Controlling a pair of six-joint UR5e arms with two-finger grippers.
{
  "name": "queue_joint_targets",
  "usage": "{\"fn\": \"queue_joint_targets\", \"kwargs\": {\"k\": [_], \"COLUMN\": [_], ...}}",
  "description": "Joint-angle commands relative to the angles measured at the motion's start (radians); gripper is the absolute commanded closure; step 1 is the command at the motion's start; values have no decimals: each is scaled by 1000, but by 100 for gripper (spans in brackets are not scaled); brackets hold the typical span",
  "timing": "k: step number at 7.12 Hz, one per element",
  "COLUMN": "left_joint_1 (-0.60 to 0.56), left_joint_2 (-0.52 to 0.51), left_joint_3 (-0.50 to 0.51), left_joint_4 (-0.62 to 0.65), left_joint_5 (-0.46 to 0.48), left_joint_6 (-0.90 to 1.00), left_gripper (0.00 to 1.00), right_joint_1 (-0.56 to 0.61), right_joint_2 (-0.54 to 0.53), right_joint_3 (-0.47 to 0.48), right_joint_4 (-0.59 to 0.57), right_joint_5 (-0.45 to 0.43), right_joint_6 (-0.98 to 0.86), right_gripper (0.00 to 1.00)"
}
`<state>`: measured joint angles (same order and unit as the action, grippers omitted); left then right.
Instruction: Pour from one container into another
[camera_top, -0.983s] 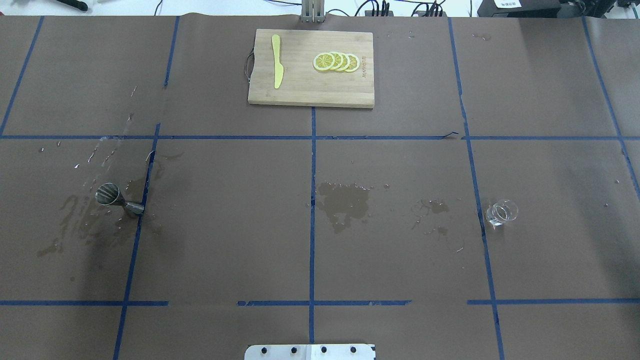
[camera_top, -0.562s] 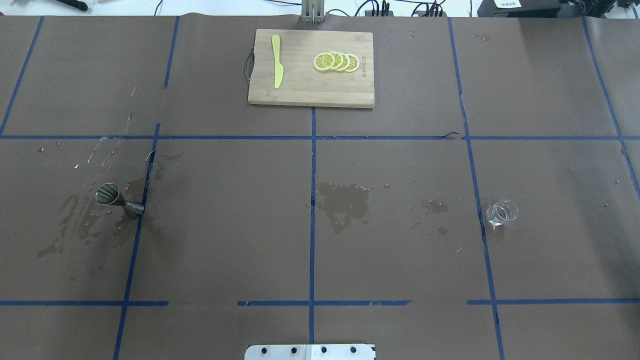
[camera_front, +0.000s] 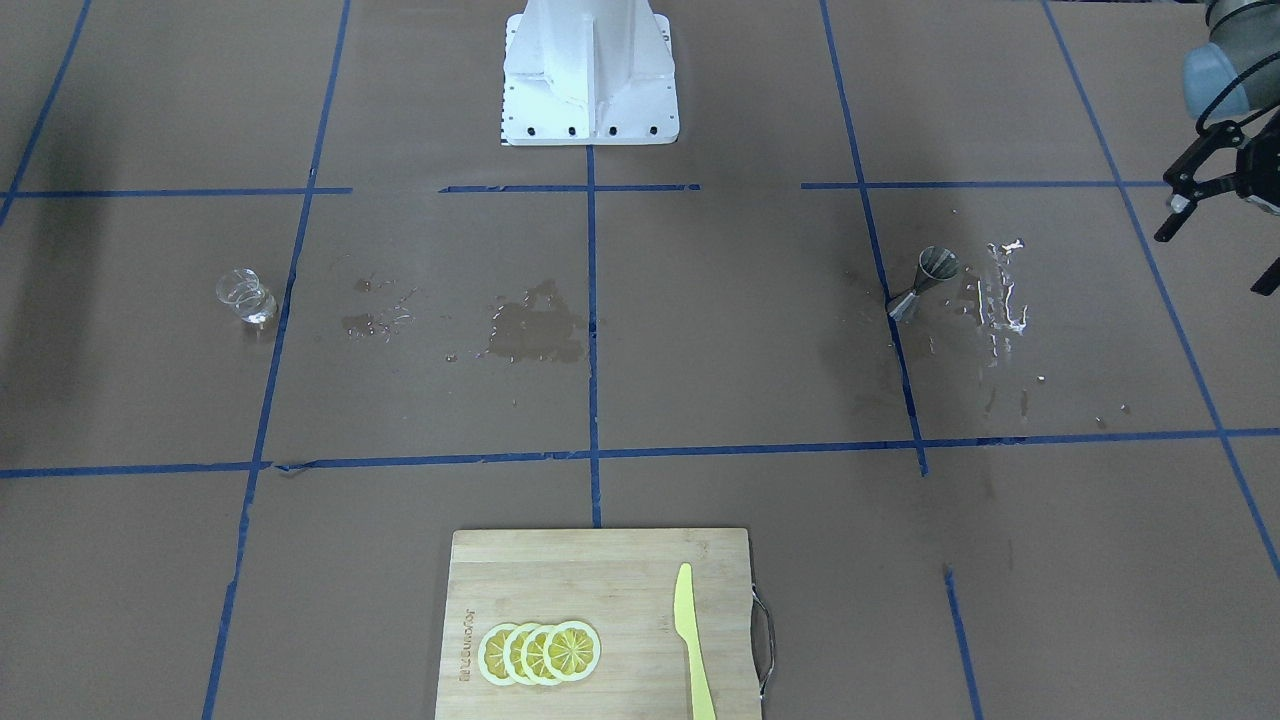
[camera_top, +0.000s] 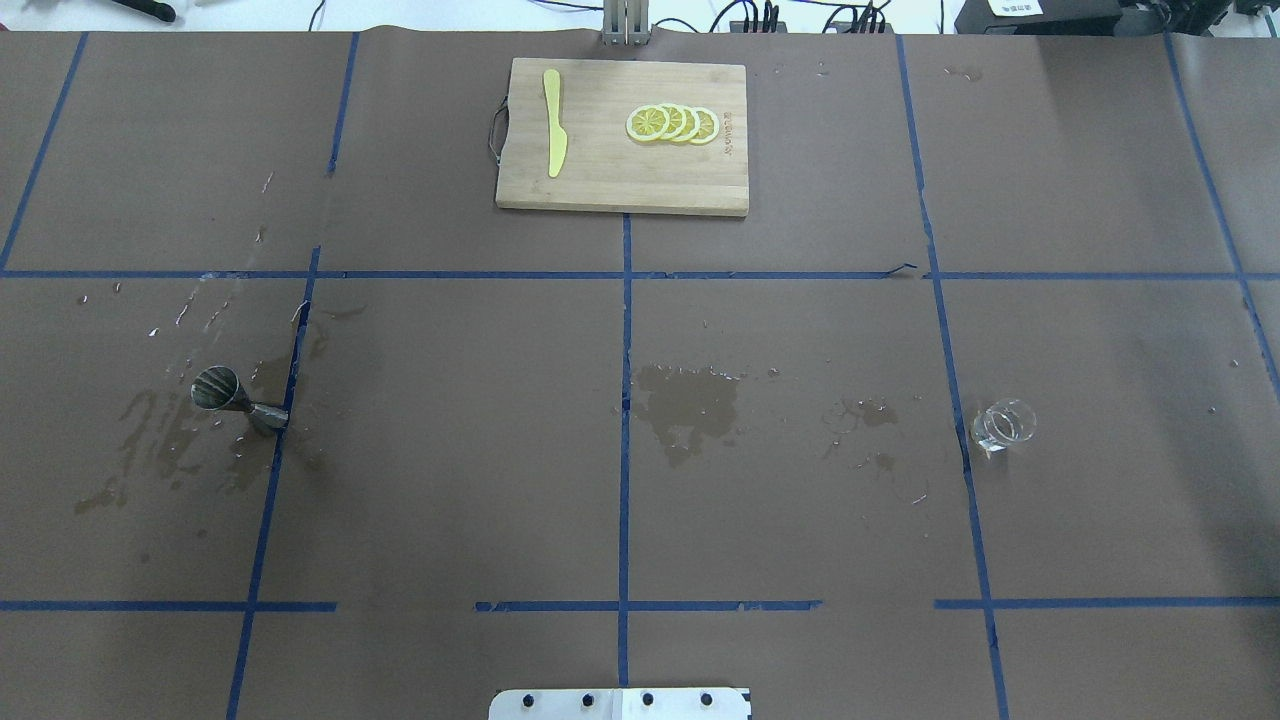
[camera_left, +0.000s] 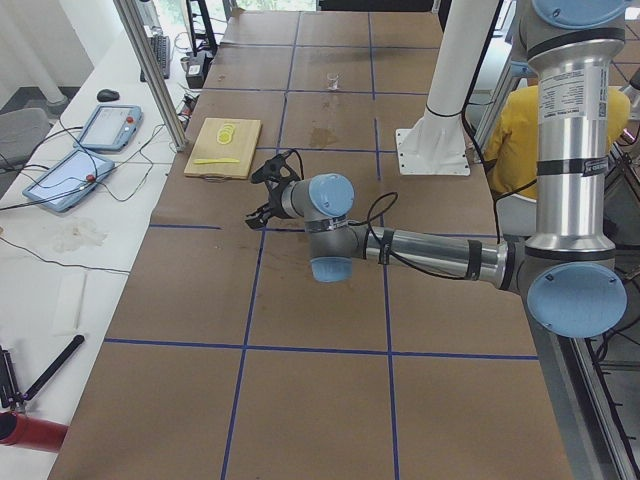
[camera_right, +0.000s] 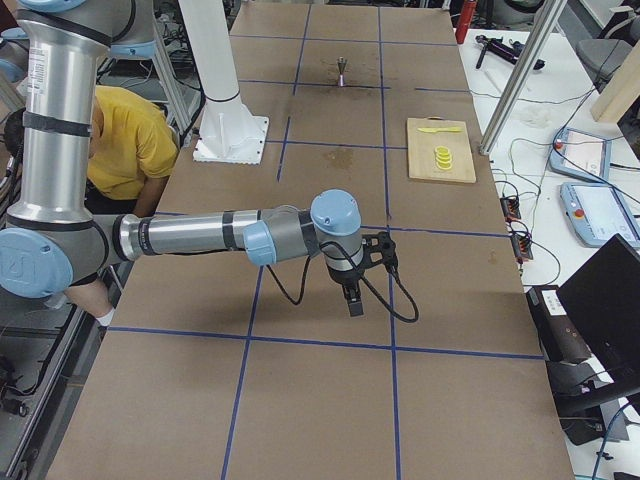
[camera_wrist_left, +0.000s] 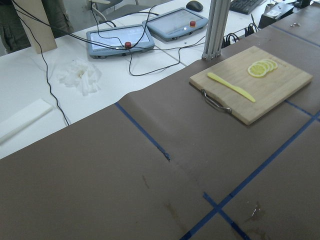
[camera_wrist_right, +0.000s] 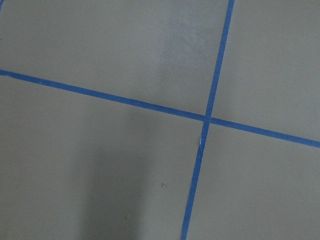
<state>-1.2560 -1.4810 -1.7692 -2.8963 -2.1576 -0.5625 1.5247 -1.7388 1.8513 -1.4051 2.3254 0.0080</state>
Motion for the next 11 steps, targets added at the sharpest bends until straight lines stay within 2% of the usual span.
{"fn": "queue_joint_targets", "kwargs": {"k": [1, 3, 8, 10, 11], "left_joint_1": [129, 382, 928, 1010, 1012], "left_joint_2": [24, 62, 110, 110, 110], "left_joint_3": [-36, -36, -21, 32, 42], "left_joint_4": [-84, -144, -162, -164, -166], "left_joint_5": [196, 541, 1233, 1362, 1380], "left_joint_6": [-112, -189, -325, -364, -364], "left_gripper": [0, 0, 0, 0, 0], "right_joint_1": [0, 0, 0, 0, 0], "right_joint_2": [-2, -5, -8, -8, -8], "right_joint_3": [-1, 0, 0, 2, 2], "right_joint_4": [0, 0, 0, 0, 0], "right_joint_5": [2, 2, 2, 2, 2], "right_joint_6": [1, 1, 1, 1, 1], "right_gripper": [0, 0, 0, 0, 0]}}
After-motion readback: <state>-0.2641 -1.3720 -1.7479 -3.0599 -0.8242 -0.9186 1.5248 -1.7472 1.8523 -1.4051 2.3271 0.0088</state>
